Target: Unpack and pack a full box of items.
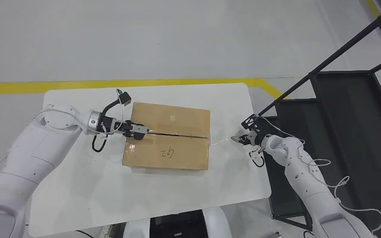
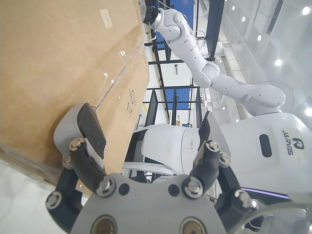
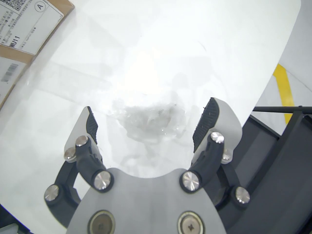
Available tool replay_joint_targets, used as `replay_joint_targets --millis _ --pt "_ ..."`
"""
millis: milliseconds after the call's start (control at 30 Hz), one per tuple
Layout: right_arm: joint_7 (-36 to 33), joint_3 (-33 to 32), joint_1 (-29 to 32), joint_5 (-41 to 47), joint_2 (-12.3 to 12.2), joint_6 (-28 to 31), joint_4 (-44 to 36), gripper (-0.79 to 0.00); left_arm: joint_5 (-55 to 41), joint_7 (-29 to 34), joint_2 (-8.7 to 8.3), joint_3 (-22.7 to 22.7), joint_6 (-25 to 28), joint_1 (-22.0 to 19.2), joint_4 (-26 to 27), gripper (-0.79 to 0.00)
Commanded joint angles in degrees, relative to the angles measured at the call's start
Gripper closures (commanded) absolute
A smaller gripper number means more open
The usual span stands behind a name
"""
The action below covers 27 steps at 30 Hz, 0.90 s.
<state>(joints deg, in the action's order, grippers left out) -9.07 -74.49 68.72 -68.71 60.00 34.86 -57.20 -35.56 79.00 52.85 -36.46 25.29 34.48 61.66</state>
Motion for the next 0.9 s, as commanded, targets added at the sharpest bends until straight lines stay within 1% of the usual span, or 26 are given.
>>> replay_joint_targets --millis 0,233,300,400,467,500,567,667,800,867 --pt "0.09 0.2 -0.84 0.48 0.1 0.33 1.68 -0.785 0.0 0.0 0.0 0.0 0.0 0.0 0.0 -0.785" --pt "-0.93 2.19 -3.27 1.0 0.74 0.98 5.62 -0.779 0.0 0.0 0.0 0.0 0.0 0.0 0.0 -0.785" --pt "-1.25 2.6 -3.78 0.11 0.81 0.18 6.2 -0.742 0.0 0.0 0.0 0.0 0.0 0.0 0.0 -0.785" --pt "-1.08 3.23 -4.05 -1.81 0.9 -1.98 6.18 -0.659 0.0 0.0 0.0 0.0 0.0 0.0 0.0 -0.785" --pt "-0.63 3.74 -3.79 -2.96 0.98 -3.12 5.55 -0.582 0.0 0.0 0.0 0.0 0.0 0.0 0.0 -0.785" --pt "-0.56 3.85 -3.68 -3.56 0.97 -3.65 5.25 -0.391 0.0 0.0 0.0 0.0 0.0 0.0 0.0 -0.785" --pt "-0.44 4.08 -3.28 -4.94 0.94 -5.23 4.33 -0.271 0.0 0.0 0.0 0.0 0.0 0.0 0.0 -0.785" --pt "-0.34 4.08 -2.42 -6.58 0.86 -7.65 2.7 0.0 0.0 0.0 0.0 0.0 0.0 0.0 0.0 -0.785" --pt "-0.13 3.21 -0.75 -8.31 0.47 -9.71 -0.31 0.0 0.0 0.0 0.0 0.0 0.0 0.0 0.0 -0.785" --pt "-0.03 2.31 0.38 -8.32 0.18 -9.72 -2.13 0.0 0.0 0.0 0.0 0.0 0.0 0.0 0.0 -0.785"
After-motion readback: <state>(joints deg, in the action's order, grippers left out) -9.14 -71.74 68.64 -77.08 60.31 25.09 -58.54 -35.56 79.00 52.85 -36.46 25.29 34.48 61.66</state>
